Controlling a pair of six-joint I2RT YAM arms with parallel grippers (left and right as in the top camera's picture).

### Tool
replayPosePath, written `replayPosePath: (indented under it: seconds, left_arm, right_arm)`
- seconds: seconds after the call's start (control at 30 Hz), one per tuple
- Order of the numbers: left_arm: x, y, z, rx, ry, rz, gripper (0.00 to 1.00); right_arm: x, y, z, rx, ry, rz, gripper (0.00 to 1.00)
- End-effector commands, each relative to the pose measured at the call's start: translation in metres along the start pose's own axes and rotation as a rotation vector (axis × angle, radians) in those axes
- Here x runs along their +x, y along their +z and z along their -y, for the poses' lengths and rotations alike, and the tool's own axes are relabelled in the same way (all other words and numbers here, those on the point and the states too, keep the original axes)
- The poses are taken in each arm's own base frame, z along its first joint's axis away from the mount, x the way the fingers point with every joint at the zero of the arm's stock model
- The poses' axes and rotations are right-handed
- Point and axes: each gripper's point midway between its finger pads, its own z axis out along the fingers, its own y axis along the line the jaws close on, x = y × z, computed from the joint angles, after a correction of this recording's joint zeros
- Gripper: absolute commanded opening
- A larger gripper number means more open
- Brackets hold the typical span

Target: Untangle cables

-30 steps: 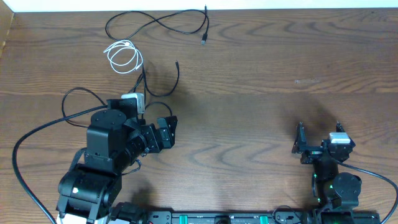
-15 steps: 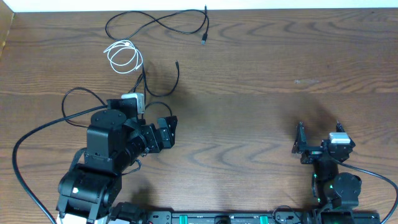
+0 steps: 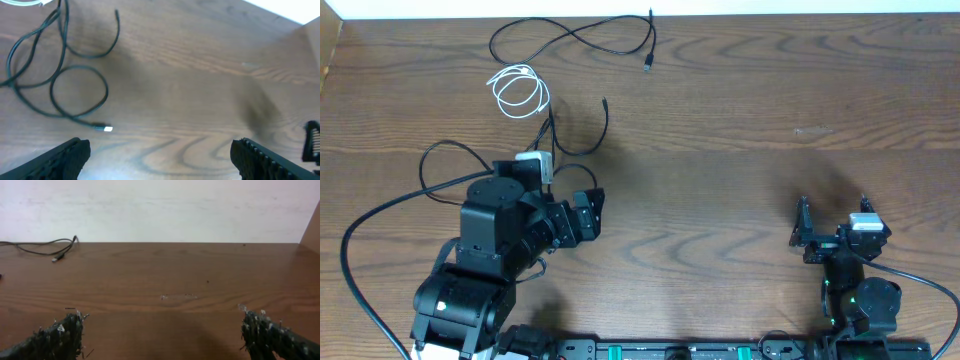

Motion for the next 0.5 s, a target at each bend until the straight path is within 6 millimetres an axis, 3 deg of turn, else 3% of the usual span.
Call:
replayPosePath:
  seconds: [0.0, 0.17, 0.47]
  left_arm:
    - [-0.003, -0.005, -0.002, -0.023, 0.027, 0.01, 0.95]
    - [0.001, 0.0, -0.007, -0.042, 0.021, -0.015, 0.95]
    - [0.044, 0.002, -0.043, -0.11, -0.002, -0.041, 0.96]
  right_arm:
    - [-0.001, -0.001, 0.0, 0.0, -0.015, 0.006, 0.99]
    - [-0.001, -0.001, 0.0, 0.0, -0.015, 0.007, 0.99]
    - [-0.001, -0.001, 0.0, 0.0, -0.015, 0.007, 0.99]
